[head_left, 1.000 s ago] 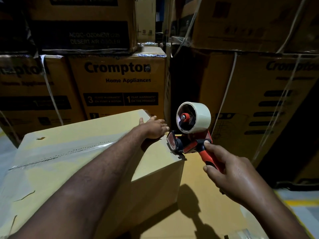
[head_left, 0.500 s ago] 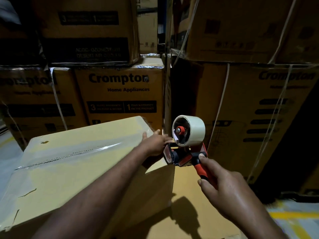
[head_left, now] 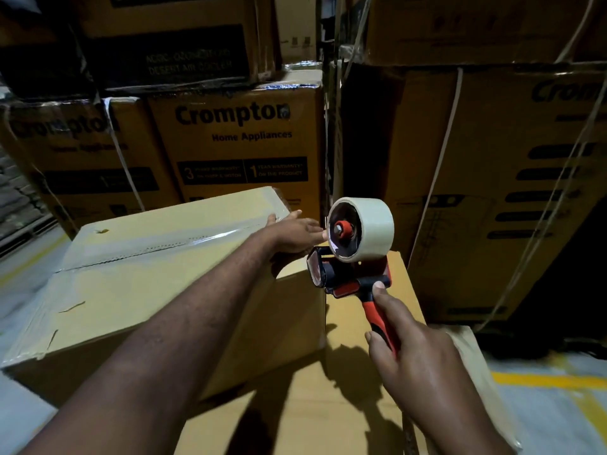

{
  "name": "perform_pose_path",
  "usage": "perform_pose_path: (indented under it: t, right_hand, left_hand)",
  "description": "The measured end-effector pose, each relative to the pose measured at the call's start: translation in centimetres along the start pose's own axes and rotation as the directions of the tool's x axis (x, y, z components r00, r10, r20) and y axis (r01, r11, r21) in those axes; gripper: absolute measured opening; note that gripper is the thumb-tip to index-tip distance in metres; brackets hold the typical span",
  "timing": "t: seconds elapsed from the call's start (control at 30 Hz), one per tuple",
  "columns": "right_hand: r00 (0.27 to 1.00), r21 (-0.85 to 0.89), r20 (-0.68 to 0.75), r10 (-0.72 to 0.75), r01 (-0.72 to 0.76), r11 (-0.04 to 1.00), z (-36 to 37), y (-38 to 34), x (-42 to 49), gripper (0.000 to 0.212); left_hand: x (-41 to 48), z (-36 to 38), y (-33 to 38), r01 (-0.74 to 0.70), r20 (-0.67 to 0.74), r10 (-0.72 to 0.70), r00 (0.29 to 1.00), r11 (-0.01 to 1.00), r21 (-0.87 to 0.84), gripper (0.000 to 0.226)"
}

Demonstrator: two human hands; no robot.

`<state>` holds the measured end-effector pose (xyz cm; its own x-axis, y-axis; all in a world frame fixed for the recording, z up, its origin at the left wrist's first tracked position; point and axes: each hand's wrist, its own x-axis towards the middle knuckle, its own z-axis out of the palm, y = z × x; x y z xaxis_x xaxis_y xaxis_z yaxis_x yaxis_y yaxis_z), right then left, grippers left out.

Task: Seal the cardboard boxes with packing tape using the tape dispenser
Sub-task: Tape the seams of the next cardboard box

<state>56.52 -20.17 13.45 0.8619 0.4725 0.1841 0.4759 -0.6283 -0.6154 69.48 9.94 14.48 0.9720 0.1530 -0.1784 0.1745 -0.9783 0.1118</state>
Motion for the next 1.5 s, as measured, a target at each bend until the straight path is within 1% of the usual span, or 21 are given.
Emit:
perform_pose_path:
  t: [0.1,0.2,0.3,0.5,0.6,0.8,0.9,1.0,1.13,1.23,1.3,1.37,1.43,1.5]
  right_hand:
    - [0.999,0.027,-0.034,-0.012,0.013,1.000,1.1,0.8,-0.8,0.072]
    - [0.997,0.009,-0.064,-0.032,0.033,0.999,2.0,1.2,-1.6,0.072]
    - [0.991,0.013,-0.122,-0.059,0.061,0.998,2.8,1.8,-2.4,0.074]
    - [0.975,0.004,-0.202,-0.088,0.091,0.996,4.4,2.8,-3.6,0.080]
    - [0.978,-0.004,-0.193,-0.080,0.081,0.997,4.7,3.0,-3.8,0.078]
    - [0.973,-0.093,-0.210,-0.101,0.083,0.992,5.2,3.3,-3.3,0.084]
    - [0.968,-0.097,-0.226,-0.109,0.089,0.991,5.5,3.3,-2.9,0.082]
    - [0.969,-0.028,-0.237,-0.077,0.072,0.997,6.1,3.4,-3.1,0.082]
    - [0.972,0.028,-0.233,-0.035,0.043,0.999,6.5,3.0,-3.8,0.079]
    - [0.976,0.024,-0.218,-0.021,0.027,0.999,6.3,2.8,-3.6,0.079]
    - [0.976,-0.004,-0.215,-0.021,0.021,1.000,6.2,2.8,-3.6,0.080]
    - [0.976,-0.026,-0.218,-0.027,0.022,0.999,5.9,2.8,-3.5,0.078]
    - [0.975,-0.017,-0.222,-0.023,0.020,1.000,5.7,2.8,-3.2,0.075]
    - [0.977,-0.021,-0.213,-0.028,0.024,0.999,5.5,2.7,-3.0,0.074]
  left_hand:
    - [-0.3,-0.2,0.0,-0.024,0.048,0.023,0.999,1.000,0.006,0.069]
    - [-0.4,-0.5,0.0,-0.033,0.076,0.033,0.997,0.999,-0.011,0.073]
    - [-0.4,-0.6,-0.1,-0.039,0.097,0.038,0.995,0.999,0.007,0.076]
    - [-0.5,-0.5,0.0,-0.043,0.083,0.040,0.996,0.999,0.032,0.081]
    - [-0.7,-0.3,0.1,-0.041,0.063,0.038,0.997,0.998,0.043,0.079]
    - [-1.5,-0.3,0.9,-0.025,0.059,0.023,0.998,0.999,0.040,0.078]
    - [-2.0,0.0,1.7,0.022,0.032,-0.024,0.999,0.999,0.043,0.084]
    - [-2.6,0.1,2.2,0.037,0.013,-0.038,0.999,0.999,0.038,0.095]
    - [-3.4,-0.2,2.2,-0.018,0.069,0.024,0.997,0.996,-0.082,0.098]
    - [-4.1,-0.4,1.8,-0.112,0.122,0.152,0.981,0.952,-0.285,0.086]
    - [-4.4,-0.7,0.9,-0.166,0.162,0.240,0.957,0.913,-0.372,0.085]
    - [-4.3,-1.0,0.3,-0.201,0.206,0.285,0.936,0.914,-0.352,0.089]
    - [-4.1,-1.1,0.7,-0.203,0.240,0.276,0.931,0.936,-0.288,0.095]
    - [-4.2,-1.2,1.1,-0.180,0.267,0.259,0.928,0.941,-0.287,0.091]
